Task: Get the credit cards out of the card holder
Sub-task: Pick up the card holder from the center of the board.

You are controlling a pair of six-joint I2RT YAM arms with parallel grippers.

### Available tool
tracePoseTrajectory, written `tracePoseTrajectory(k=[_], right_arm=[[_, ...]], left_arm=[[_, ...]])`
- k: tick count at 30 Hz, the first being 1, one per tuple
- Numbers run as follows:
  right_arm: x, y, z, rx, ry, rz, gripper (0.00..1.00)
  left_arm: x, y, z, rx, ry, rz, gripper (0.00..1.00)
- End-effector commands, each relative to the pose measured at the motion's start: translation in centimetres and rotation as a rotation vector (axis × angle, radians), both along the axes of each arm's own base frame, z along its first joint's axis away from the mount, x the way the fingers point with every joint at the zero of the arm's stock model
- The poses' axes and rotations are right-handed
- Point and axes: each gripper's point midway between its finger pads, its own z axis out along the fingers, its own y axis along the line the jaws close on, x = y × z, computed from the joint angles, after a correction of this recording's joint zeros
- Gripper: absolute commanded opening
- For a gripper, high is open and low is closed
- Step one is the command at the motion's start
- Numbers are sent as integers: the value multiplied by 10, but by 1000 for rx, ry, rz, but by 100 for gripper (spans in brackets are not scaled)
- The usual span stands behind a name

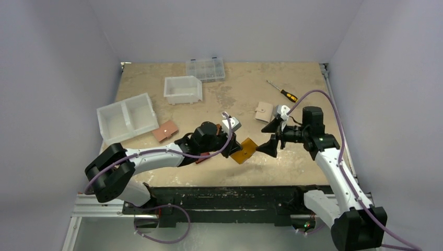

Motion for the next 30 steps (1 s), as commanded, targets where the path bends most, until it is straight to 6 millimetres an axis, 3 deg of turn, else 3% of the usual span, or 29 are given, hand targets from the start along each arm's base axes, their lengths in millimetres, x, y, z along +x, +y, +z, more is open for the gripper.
tracePoseTrajectory(k=[1,17,30], right_arm=[[-4,7,3,-16,-35,70,99],[-5,13,-5,-32,-26,83,98],[-11,17,-8,-30,-22,124,86]], left_arm=[[-1,-24,44,-36,-193,-140,0],[-17,-45,71,-29,-320,-240,0],[-21,-49,86,-22,-404,-269,0]])
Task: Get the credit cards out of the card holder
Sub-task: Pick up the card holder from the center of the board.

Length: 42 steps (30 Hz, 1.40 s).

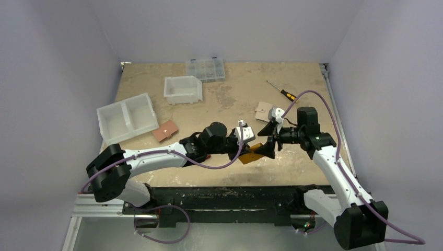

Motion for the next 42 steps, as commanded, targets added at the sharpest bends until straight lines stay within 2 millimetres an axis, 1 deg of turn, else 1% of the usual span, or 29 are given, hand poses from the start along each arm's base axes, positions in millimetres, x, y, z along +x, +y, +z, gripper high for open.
tracePoseTrajectory(k=[1,9,18,22,25,26,28,29,30,32,35,36,38,39,42], right_arm=[[-1,3,6,7,-36,37,85],[-5,5,5,6,-37,66,82],[-6,6,4,2,-38,76,77],[-6,6,4,3,-39,77,73],[-7,7,4,4,-38,78,67],[-7,7,4,5,-39,79,65],[-7,7,5,6,-38,80,56],[-7,7,5,7,-39,82,51],[-8,7,5,6,-38,83,39],[-8,7,7,5,-42,85,24],[-10,6,8,2,-51,94,10],[-10,6,10,2,-56,95,7],[-10,6,14,1,-71,91,1],[-9,5,16,0,-76,83,0],[-6,6,25,22,-80,58,0]], left_arm=[[6,-13,47,-96,-111,-24,0],[7,-11,56,-102,-145,-28,0],[2,-15,66,-117,-163,-57,0],[0,-17,69,-121,-169,-67,0],[0,-17,69,-119,-170,-66,0],[1,-17,69,-117,-169,-63,0],[2,-16,69,-115,-171,-54,0],[2,-16,69,-113,-172,-50,0],[3,-15,68,-112,-173,-43,0],[6,-13,70,-113,-176,-22,0],[14,-9,76,-130,-170,44,0],[20,-6,78,-141,-160,92,4],[29,1,84,-162,-139,181,18],[32,5,86,-178,-120,224,28],[39,22,97,-242,-75,346,50]])
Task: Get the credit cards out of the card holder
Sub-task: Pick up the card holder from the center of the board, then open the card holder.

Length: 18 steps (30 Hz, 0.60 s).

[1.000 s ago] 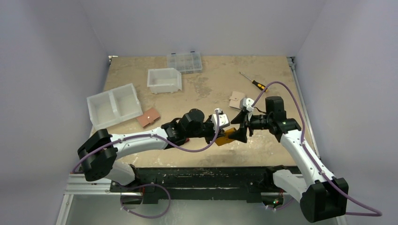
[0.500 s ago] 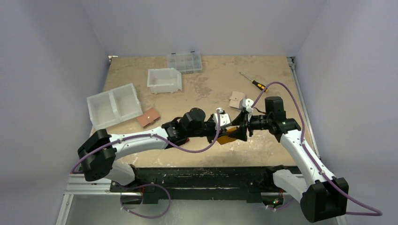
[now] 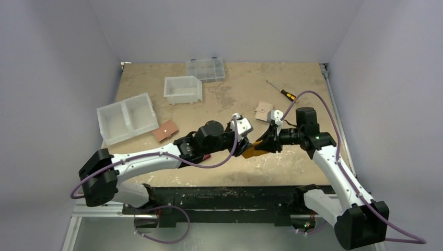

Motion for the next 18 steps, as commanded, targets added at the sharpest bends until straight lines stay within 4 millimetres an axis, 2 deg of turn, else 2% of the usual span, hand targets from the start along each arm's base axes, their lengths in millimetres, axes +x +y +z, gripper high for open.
tracePoseTrajectory(k=[1,5,7,10,12,15,18], right_arm=[[4,3,28,38,-58,-14,0],[8,1,32,43,-50,-48,0],[12,0,33,47,-32,-75,0],[18,-1,33,55,7,-111,0],[21,-1,31,54,34,-124,0],[25,0,28,50,76,-134,0],[27,0,25,43,111,-139,0]], left_arm=[[23,25,64,-245,7,243,58],[15,49,71,-390,126,335,89],[7,58,70,-461,217,361,95],[-11,56,63,-529,355,318,94],[-23,51,58,-545,436,274,89],[-32,44,46,-496,459,231,86],[-35,35,45,-447,409,207,85]])
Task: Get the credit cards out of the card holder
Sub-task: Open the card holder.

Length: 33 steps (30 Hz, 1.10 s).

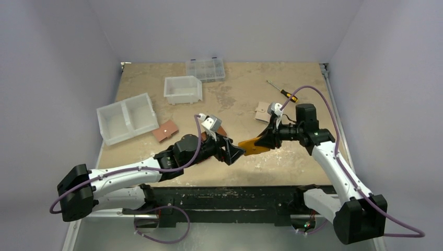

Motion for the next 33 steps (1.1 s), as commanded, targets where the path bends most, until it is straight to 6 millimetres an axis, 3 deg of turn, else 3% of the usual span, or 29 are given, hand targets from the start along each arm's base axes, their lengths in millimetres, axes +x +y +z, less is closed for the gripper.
tracePoseTrajectory(k=[1,8,14,19,28,33], right_arm=[[14,2,20,21,-15,-23,0],[16,2,17,12,12,-38,0],[16,2,16,12,18,-37,0],[17,2,16,11,21,-35,0],[16,2,14,9,29,-33,0],[17,2,14,10,36,-32,0]], left_arm=[[-14,-20,16,-16,-38,-74,85],[-15,-54,6,202,-266,-149,81],[-9,-63,4,291,-399,-197,80],[1,-67,-4,352,-380,-180,78],[20,-68,-19,339,-254,-179,62],[20,-69,-22,331,-247,-205,55]])
